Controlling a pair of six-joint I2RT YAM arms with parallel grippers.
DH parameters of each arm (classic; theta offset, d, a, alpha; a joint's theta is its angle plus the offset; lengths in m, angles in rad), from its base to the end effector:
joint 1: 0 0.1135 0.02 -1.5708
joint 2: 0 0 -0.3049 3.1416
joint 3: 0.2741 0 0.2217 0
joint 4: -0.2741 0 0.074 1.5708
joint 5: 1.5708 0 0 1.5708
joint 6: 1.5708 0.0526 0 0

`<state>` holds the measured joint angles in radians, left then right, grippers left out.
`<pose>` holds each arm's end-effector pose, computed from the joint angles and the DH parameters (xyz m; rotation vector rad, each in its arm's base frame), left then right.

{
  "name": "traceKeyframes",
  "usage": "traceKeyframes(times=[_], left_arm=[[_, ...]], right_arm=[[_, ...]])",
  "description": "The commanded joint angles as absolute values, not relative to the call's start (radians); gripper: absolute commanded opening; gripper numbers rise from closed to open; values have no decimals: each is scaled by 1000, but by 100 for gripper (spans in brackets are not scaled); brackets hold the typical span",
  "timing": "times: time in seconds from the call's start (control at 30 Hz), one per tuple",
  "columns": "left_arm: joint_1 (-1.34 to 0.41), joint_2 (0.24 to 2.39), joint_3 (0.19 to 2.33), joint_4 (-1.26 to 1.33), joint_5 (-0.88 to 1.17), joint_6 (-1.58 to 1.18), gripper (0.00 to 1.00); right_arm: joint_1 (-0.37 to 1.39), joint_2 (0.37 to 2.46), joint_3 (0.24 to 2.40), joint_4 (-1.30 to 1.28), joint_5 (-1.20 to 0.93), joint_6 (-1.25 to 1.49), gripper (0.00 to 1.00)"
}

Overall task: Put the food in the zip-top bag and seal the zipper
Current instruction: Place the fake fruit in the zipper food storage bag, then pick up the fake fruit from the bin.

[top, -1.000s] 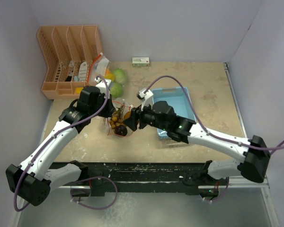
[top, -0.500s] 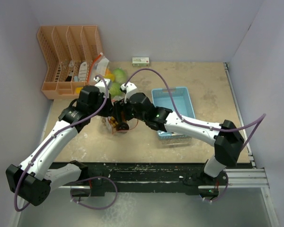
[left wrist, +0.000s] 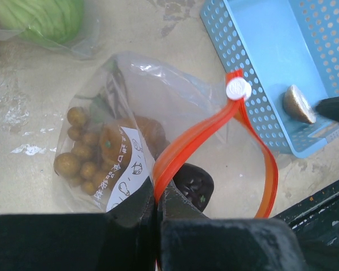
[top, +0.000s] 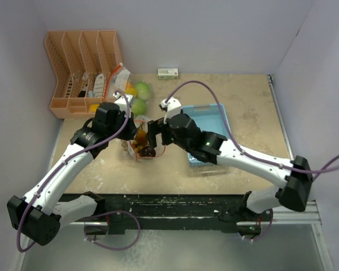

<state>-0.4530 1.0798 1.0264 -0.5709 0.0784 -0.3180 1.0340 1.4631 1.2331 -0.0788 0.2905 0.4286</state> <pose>0.1737 -0.0891 0.3570 0.1960 2.2326 -0.5129 0.1803 0.2735 0.3886 -0.3768 1.8955 0.7284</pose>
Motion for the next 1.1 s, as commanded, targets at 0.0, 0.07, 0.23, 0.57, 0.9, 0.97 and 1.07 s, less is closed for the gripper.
traceKeyframes(times=[0.0,0.07,0.23,0.57,0.9,0.97,1.07], left_arm=[[-456,1079,1062,-545,84,-317,0],[-456,1075,1057,-543,87,-318,0],[-456,1069,1053,-525,104,-316,0],[-456,1043,1033,-520,117,-315,0],[-456,1055,1014,-502,128,-315,0],[-456,1053,1013,-501,122,-312,0],[-456,1051,1012,-503,118,-309,0]], right_arm=[[1018,1309,1171,-227,517,505,100],[941,1271,1134,-330,610,559,99],[607,1218,953,-359,369,579,99],[526,1391,836,-295,210,592,92],[526,1496,794,-256,224,591,70],[526,1520,785,-239,214,593,65],[526,1516,780,-233,226,602,40]])
